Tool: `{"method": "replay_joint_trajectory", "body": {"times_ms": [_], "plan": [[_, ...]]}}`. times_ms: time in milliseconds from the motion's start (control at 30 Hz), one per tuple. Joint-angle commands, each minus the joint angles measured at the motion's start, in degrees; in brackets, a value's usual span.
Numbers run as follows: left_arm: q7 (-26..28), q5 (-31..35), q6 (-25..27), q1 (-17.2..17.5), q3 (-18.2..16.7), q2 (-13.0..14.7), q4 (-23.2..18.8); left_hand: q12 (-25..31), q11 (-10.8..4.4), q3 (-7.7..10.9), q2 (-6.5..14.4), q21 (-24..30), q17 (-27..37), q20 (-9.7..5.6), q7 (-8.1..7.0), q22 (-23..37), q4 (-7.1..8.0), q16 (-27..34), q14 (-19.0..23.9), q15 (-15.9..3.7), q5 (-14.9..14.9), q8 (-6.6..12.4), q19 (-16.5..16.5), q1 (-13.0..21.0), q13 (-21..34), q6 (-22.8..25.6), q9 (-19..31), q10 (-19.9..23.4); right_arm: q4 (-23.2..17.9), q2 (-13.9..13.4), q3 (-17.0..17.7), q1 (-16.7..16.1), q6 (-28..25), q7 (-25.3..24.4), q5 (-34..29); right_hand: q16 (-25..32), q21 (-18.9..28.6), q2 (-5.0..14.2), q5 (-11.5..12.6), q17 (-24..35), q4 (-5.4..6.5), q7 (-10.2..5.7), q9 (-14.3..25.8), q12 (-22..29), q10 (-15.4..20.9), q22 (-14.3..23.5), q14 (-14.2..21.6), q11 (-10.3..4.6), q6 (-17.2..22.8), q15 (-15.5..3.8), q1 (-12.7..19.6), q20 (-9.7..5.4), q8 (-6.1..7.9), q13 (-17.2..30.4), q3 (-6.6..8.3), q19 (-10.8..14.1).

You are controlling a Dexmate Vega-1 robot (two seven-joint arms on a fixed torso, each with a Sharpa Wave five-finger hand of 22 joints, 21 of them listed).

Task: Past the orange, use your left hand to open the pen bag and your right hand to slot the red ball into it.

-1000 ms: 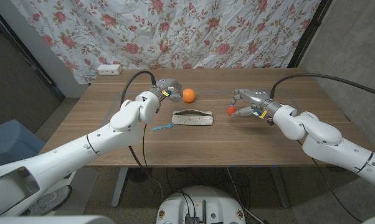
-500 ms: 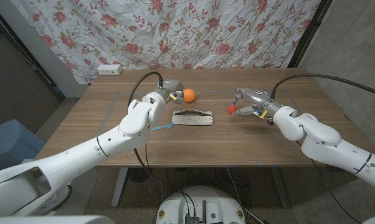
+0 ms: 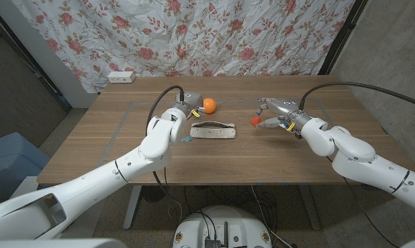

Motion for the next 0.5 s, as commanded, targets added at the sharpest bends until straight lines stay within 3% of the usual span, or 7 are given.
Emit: {"method": "replay_joint_trajectory", "body": {"times_ms": [33, 500], "plan": [[1.45, 3.34, -0.32, 3.57, -1.75, -3.93, 2.71, 0.35, -0.15, -0.54, -0.13, 0.00, 0.06, -0.01, 0.13, 0.18, 0.10, 0.37, 0.72, -4.70, -0.01, -0.08, 0.72, 1.11, 0.05, 1.08, 0.04, 1.08, -0.16, 0.36, -0.77, 0.63, -0.23, -0.08, -0.92, 0.07, -0.15, 0.71, 0.33, 0.14, -0.02, -0.11, 0.20, -0.05, 0.50, 0.19, 0.53, 0.23, 0.63, 0.03, 0.04, 0.01, 0.41, -0.03, -0.08, 0.40], [2.62, 4.89, -0.45, 4.06, -1.35, -6.58, 5.52, 0.43, -0.40, -1.52, -0.20, -0.01, 0.07, -0.10, 0.51, 0.19, 0.30, 0.40, 1.74, -4.97, 0.00, -0.16, 1.10, 2.06, 0.05, 2.91, 0.15, 2.59, 0.18, 1.06, -1.34, 1.15, -0.19, 0.00, -1.14, 0.05, -0.16, 0.91, 0.30, 0.23, 0.01, -0.12, 0.16, -0.14, 0.58, 0.19, 0.52, 0.28, 0.68, -0.01, -0.01, 0.03, 0.46, -0.02, -0.18, 0.41]]}}
